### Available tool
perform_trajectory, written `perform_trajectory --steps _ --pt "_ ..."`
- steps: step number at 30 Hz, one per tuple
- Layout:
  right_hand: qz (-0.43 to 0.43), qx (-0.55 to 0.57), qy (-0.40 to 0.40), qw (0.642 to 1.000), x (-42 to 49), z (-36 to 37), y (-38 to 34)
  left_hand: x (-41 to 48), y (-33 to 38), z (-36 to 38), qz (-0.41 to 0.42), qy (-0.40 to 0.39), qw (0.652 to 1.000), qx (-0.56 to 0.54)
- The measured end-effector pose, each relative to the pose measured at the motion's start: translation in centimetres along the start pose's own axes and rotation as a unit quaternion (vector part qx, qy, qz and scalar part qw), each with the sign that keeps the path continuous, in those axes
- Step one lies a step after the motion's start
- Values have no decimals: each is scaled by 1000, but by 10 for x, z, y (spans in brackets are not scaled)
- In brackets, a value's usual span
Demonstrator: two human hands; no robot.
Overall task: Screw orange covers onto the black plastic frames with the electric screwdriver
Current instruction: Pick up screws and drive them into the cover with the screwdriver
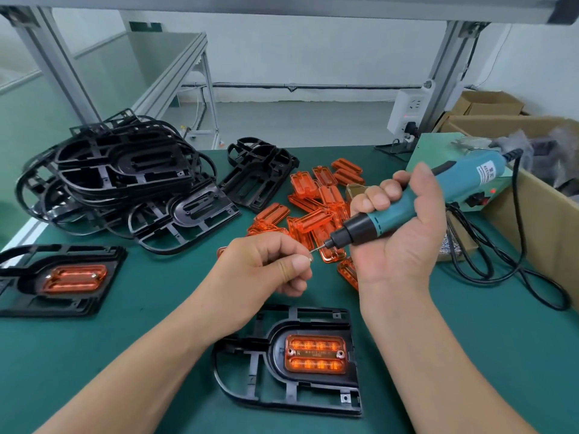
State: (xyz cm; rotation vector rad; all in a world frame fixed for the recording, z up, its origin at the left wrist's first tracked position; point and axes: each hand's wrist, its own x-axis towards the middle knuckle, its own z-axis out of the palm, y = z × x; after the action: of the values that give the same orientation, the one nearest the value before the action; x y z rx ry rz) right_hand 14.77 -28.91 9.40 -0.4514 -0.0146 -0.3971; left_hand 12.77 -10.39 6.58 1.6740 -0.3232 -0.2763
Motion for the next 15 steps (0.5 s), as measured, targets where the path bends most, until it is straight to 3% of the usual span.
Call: perform_trajectory --steps 15 --pt "-11 -4 -14 1000 -2 -3 -2 -1 0 3 -10 2 999 -46"
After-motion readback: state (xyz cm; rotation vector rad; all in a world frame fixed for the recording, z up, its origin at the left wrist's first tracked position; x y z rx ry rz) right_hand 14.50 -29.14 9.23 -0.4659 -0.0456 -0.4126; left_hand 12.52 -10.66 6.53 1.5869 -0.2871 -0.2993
